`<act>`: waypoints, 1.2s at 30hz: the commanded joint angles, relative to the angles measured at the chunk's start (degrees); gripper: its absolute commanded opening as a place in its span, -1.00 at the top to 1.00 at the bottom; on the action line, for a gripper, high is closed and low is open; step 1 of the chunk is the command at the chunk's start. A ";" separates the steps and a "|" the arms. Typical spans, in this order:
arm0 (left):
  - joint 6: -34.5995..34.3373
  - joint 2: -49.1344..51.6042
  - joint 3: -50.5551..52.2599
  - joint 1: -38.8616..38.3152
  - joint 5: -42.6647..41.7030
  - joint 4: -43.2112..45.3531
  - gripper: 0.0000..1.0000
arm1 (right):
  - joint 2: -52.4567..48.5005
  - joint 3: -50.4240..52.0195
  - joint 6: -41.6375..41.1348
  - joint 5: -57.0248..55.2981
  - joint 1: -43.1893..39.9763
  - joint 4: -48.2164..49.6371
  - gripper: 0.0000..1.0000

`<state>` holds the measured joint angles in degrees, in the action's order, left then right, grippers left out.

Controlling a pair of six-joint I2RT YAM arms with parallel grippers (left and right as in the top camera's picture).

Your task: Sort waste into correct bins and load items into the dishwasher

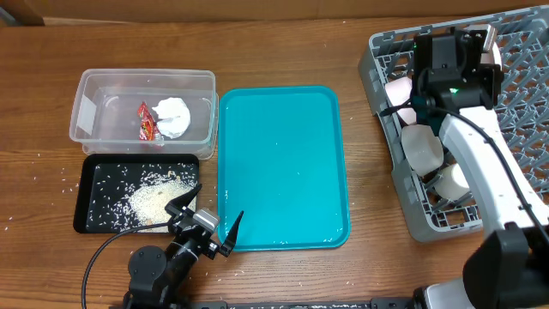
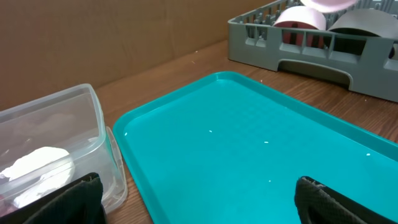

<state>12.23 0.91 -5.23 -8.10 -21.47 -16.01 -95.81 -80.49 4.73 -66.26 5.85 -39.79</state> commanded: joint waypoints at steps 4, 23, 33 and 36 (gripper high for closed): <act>0.66 -0.55 0.17 0.57 -0.59 0.04 -1.00 | -2.82 -0.20 1.79 1.01 -1.09 0.50 0.91; 0.63 -0.55 0.17 0.57 -0.59 0.04 -1.00 | 13.55 -0.28 0.66 8.24 21.38 -1.88 -0.73; 0.66 -0.55 0.17 0.57 -0.59 0.04 -1.00 | 37.51 -0.28 -27.69 47.17 45.22 -26.95 -1.00; 0.63 -0.55 0.17 0.57 -0.59 0.04 -1.00 | 44.02 -0.26 -27.28 57.48 46.23 -28.20 -1.00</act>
<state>12.23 0.89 -5.21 -8.10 -21.47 -15.90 -54.39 -80.44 -20.34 -18.63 51.68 -67.09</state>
